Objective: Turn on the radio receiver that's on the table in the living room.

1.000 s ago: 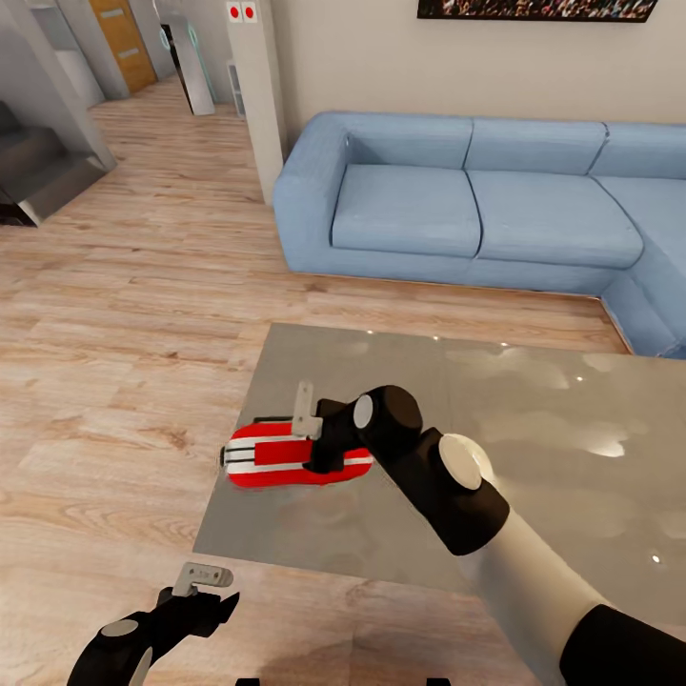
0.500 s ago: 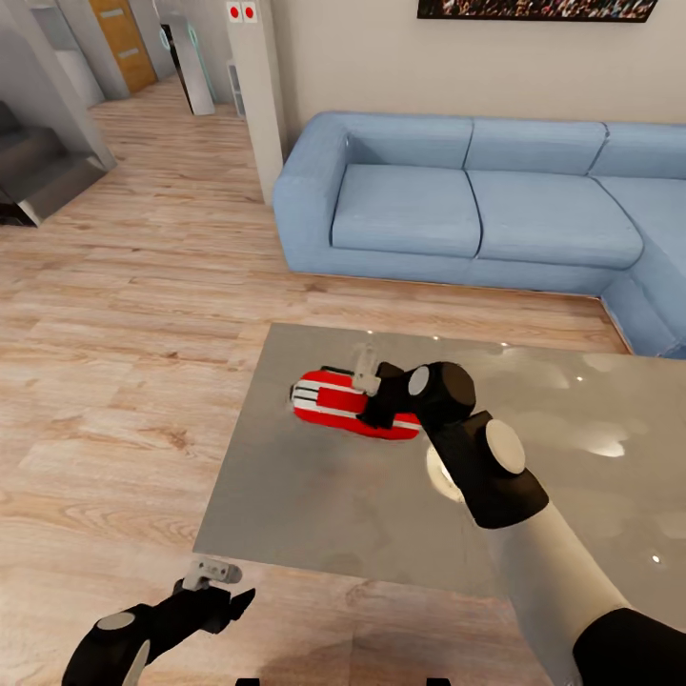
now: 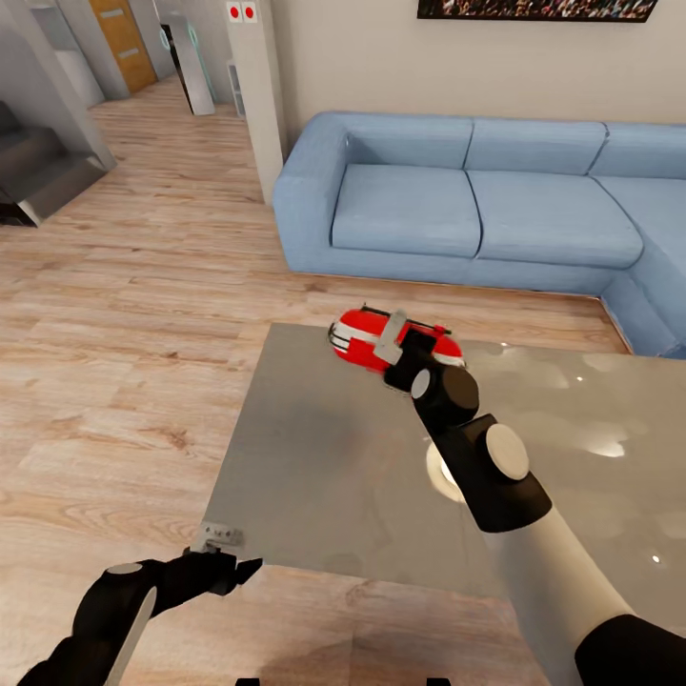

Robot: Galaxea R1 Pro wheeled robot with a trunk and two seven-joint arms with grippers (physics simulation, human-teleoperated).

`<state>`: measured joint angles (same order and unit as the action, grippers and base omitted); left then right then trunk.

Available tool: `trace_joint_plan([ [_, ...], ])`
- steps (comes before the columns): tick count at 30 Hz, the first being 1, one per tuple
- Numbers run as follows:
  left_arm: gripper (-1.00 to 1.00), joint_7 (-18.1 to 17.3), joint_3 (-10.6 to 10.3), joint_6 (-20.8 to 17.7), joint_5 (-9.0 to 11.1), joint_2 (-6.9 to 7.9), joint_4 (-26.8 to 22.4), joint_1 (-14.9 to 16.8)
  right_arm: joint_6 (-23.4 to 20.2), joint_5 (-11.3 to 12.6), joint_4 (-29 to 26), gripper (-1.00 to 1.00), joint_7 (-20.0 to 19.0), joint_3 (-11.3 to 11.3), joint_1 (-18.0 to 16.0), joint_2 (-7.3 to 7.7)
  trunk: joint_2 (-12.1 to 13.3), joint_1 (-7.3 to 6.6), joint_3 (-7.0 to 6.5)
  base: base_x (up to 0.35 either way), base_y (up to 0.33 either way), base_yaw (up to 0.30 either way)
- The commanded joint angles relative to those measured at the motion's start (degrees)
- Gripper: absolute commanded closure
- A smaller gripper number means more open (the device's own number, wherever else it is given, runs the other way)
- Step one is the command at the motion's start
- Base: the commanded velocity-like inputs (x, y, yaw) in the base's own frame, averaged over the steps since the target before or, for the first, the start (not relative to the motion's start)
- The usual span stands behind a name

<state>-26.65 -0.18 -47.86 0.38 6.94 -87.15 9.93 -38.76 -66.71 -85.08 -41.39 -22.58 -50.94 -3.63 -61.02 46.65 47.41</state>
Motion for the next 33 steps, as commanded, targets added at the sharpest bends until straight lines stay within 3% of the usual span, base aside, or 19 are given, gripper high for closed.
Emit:
trace_joint_plan([
  [1,-1.0,-0.32,0.0,-0.49,0.09,0.0,-0.01,0.29,0.08,-0.07,-0.1,1.0,1.26,-0.01,0.01,0.0,0.0,0.0,0.0,0.0,0.0,0.0],
  [6,-1.0,-3.9,0.05,-3.09,0.49,0.06,-0.06,2.24,0.08,-0.29,-0.46,1.0,8.08,-0.05,1.17,0.03,0.0,0.0,0.0,0.0,0.0,0.0],
  [9,-1.0,-5.85,0.08,-5.98,0.56,0.2,-0.12,3.85,0.08,-0.4,-0.59,1.0,12.51,-0.54,3.53,0.03,0.0,0.0,0.0,0.0,0.0,0.0],
  [11,-1.0,-6.39,0.09,-8.13,0.58,0.32,-0.13,4.88,0.05,-0.47,-0.64,1.0,18.9,-2.03,5.85,0.05,0.0,0.0,0.0,0.0,0.0,0.0],
  [17,-1.0,-6.64,0.13,-9.23,0.59,0.43,-0.17,5.24,-0.08,-0.52,-0.56,1.0,26.95,-5.6,10.87,0.03,0.0,0.0,0.0,0.0,0.0,0.0],
  [22,-1.0,-6.66,0.22,-10.01,0.59,0.44,-0.21,5.3,-1.27,-0.38,-0.46,1.0,28.95,-6.46,13.32,0.03,0.0,0.0,0.0,0.0,0.0,0.0],
  [26,-1.0,-6.66,0.27,-10.21,0.59,0.36,-0.21,5.35,-3.16,0.18,-0.41,1.0,27.73,-6.67,14.19,-0.06,0.0,0.0,0.0,0.0,0.0,0.0],
  [29,-1.0,-6.67,0.27,-10.22,0.59,0.36,-0.2,5.36,-3.54,0.32,-0.42,1.0,24.82,-6.68,14.26,-0.12,0.0,0.0,0.0,0.0,0.0,0.0],
  [33,-1.0,-6.67,0.27,-10.23,0.59,0.27,-0.14,5.36,-6.08,0.41,-0.5,1.0,18.08,-6.56,14.29,-0.09,0.0,0.0,0.0,0.0,0.0,0.0],
])
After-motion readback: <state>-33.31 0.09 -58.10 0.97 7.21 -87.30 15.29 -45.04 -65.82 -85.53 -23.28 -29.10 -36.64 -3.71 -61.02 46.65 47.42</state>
